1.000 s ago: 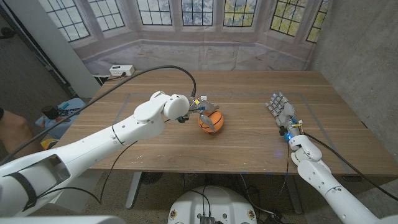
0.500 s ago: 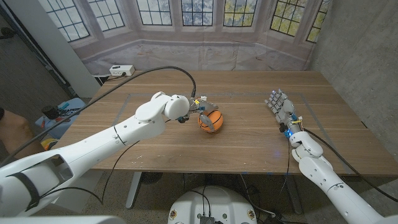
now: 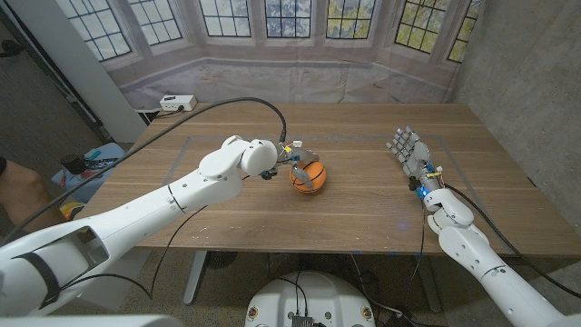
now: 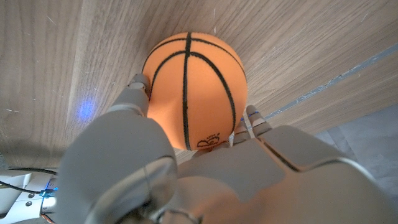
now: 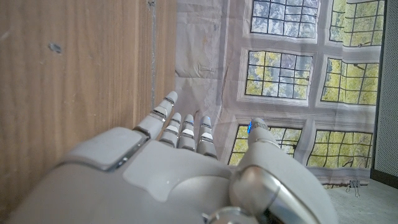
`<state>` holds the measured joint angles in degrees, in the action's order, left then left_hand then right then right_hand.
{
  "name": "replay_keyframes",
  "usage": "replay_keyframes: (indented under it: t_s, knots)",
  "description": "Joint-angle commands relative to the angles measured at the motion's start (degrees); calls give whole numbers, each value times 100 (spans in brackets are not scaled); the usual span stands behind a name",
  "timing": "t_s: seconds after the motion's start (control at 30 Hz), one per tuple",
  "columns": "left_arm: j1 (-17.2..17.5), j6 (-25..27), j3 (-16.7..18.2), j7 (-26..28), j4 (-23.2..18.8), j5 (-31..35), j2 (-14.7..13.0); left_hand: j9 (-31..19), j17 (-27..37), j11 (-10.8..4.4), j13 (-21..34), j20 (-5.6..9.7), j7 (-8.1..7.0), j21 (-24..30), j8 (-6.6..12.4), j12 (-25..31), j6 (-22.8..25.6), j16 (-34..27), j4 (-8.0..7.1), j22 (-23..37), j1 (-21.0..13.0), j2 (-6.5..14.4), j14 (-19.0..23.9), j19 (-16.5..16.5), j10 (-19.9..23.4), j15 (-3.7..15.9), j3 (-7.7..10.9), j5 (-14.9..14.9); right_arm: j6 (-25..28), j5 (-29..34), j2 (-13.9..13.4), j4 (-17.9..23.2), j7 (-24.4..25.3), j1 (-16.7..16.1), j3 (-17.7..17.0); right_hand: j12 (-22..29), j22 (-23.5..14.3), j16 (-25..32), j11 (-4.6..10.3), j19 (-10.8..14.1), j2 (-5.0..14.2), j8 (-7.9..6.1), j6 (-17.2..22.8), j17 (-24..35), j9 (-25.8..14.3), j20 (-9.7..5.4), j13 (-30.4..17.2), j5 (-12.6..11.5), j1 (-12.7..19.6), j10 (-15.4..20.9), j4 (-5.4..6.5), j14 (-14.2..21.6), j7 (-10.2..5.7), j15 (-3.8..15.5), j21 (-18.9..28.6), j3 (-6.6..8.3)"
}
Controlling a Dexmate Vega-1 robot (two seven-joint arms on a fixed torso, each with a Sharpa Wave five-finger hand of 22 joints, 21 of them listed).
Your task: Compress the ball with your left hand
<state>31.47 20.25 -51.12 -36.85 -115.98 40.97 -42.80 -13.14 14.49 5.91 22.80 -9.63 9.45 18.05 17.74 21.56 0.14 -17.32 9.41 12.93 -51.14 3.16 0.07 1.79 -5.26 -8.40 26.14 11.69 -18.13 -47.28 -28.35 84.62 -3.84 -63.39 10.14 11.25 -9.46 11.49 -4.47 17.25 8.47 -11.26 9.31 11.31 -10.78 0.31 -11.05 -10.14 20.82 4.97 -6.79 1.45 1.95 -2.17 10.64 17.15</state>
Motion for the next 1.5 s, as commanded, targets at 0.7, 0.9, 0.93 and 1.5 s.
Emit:
replay_keyframes:
  t_s: [0.7,0.9,0.93,1.5]
  knots:
    - [262,198,423,376,-382,-335,-230,-114,122,-102,187,89,-121,201,255,359,681,-228,-22,-14,-161,16,499,-407,524,151,-138,11,258,106,-105,185,107,65,124,20,-35,23,-29,-9,-13,13,12,8,-15,44,-33,-3,-17,-27,-12,-5,-21,-31,40,-18]
    - [236,265,547,400,-324,-660,-196,-130,138,-105,212,86,-128,224,284,401,776,-252,-26,-18,-173,21,555,-453,577,163,-162,11,321,117,-110,156,113,130,158,21,-35,23,-27,-11,-12,12,15,8,-15,48,-33,-3,-17,-28,-13,-6,-18,-31,39,-18]
    - [228,277,549,422,-320,-678,-197,-134,142,-109,219,90,-121,227,290,419,797,-256,-28,-19,-175,21,562,-456,608,159,-169,10,325,122,-112,149,113,140,162,22,-35,23,-27,-11,-11,11,16,8,-16,48,-33,-3,-17,-26,-13,-7,-19,-30,39,-18]
    - [76,532,732,749,-169,-1668,-94,-167,175,-80,272,77,-96,248,309,488,895,-271,-40,-23,-188,38,590,-474,675,149,-222,9,410,217,-115,111,152,289,263,23,-36,24,-33,-8,-11,8,26,8,-16,74,-33,-3,-21,-27,-14,-5,-25,-28,41,-19]
